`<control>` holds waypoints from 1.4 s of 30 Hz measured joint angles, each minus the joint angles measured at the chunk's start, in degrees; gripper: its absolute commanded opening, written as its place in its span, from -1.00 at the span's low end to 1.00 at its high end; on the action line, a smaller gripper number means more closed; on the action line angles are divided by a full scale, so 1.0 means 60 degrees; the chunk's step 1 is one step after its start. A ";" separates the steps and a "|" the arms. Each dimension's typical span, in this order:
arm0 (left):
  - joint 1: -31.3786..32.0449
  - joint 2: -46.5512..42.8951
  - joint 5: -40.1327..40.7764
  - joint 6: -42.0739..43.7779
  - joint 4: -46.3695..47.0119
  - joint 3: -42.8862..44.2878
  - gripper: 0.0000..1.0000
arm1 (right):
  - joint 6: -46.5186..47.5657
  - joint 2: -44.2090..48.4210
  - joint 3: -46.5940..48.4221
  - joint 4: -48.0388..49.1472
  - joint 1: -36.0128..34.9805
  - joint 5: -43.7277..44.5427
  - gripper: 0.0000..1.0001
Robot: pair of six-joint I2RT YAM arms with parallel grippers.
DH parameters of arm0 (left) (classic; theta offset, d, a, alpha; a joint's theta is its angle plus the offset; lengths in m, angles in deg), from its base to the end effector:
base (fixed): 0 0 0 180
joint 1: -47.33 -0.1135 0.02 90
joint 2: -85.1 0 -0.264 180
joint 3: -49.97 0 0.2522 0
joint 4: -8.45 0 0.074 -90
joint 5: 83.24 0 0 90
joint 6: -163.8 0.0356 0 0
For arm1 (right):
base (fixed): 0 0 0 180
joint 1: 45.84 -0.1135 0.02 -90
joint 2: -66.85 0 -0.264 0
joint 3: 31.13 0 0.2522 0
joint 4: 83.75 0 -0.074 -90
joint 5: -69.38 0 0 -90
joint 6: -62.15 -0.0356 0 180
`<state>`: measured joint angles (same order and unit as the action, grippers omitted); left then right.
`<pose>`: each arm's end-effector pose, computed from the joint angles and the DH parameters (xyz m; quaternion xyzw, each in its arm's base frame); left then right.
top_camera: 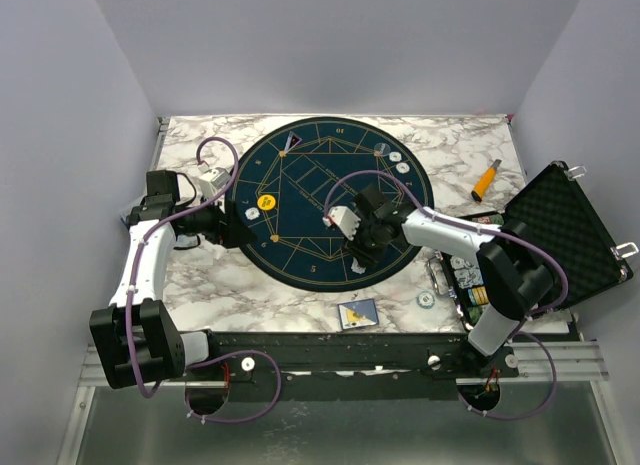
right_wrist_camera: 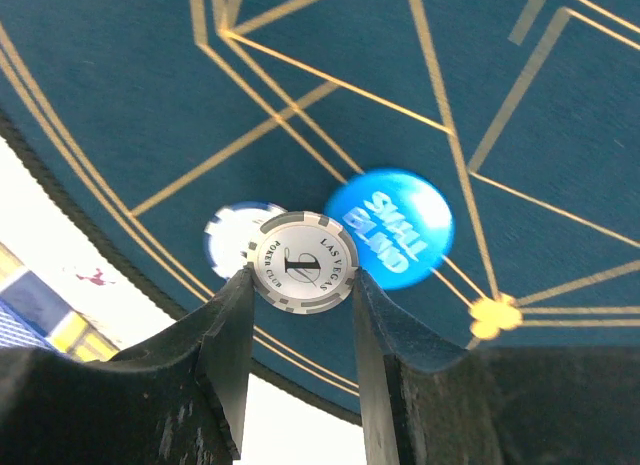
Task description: Distribute texas hold em gaming equipment
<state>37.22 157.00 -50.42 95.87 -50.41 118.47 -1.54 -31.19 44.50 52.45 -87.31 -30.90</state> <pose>0.2348 0.0115 0.2669 0.2029 0.8359 -0.3880 0.3310 0.2461 0.2260 0.1790 -0.5588 0.7987 0.1140 0.1919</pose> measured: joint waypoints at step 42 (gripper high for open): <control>-0.0011 0.0040 -0.0055 0.0011 -0.0040 0.0000 0.55 | 0.0025 0.0321 -0.0648 -0.0127 0.0841 -0.0131 0.10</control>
<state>37.15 157.24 -50.75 95.93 -50.65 118.47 -1.39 -29.27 40.61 51.68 -82.26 -31.69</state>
